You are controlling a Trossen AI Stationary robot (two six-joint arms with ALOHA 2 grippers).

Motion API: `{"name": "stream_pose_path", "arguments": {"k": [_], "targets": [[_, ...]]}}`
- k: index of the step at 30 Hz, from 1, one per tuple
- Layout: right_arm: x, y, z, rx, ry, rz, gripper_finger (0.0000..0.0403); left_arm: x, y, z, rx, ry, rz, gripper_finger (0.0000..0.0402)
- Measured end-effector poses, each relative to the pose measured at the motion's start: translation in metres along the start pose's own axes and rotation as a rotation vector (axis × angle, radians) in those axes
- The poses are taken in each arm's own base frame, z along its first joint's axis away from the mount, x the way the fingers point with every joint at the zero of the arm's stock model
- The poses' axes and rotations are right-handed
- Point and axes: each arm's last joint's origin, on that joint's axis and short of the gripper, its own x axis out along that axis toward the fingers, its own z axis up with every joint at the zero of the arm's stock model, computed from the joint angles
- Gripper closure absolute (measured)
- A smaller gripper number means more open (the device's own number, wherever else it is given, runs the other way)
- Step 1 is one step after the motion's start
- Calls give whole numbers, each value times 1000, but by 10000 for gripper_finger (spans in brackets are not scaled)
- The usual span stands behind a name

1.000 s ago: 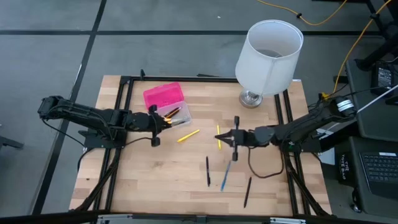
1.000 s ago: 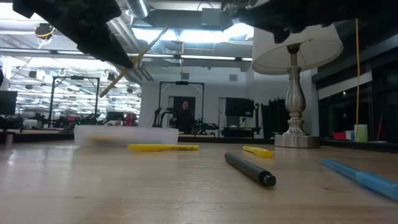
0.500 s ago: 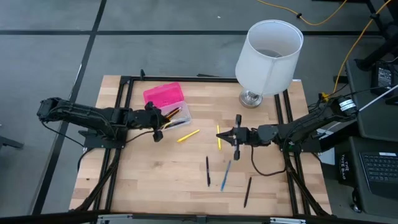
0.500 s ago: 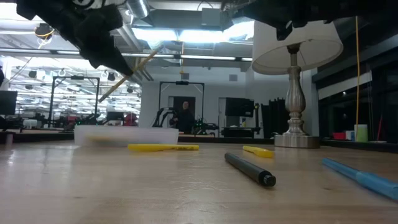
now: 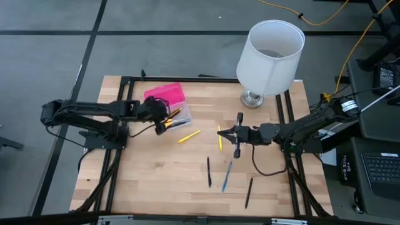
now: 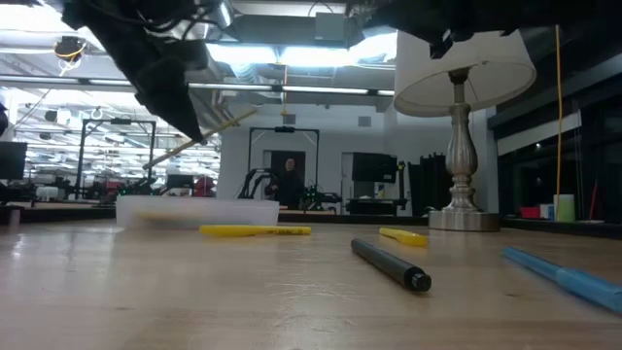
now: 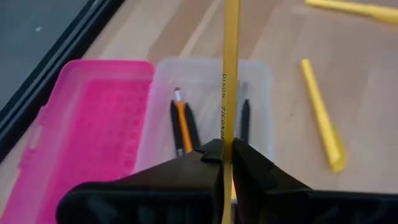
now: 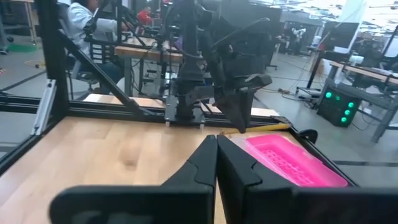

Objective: Pick & place school supplies into a supply box
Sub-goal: Put the yellow pencil into the pink supply box

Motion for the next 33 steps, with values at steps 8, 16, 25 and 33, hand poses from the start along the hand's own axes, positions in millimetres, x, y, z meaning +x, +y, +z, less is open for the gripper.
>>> {"name": "stream_pose_path", "arguments": {"k": [8, 16, 25, 33], "targets": [[1, -2, 0, 0, 2, -7, 391, 23, 18, 8, 34, 106, 35, 393], [1, -2, -1, -4, 4, -7, 391, 44, 30, 5, 95, 192, 77, 392], [1, -2, -1, -9, 5, -7, 391, 62, 28, 3, 148, 231, 109, 391], [1, -2, -1, -18, 8, -6, 391, 75, 26, -2, 161, 289, 108, 389]]}}
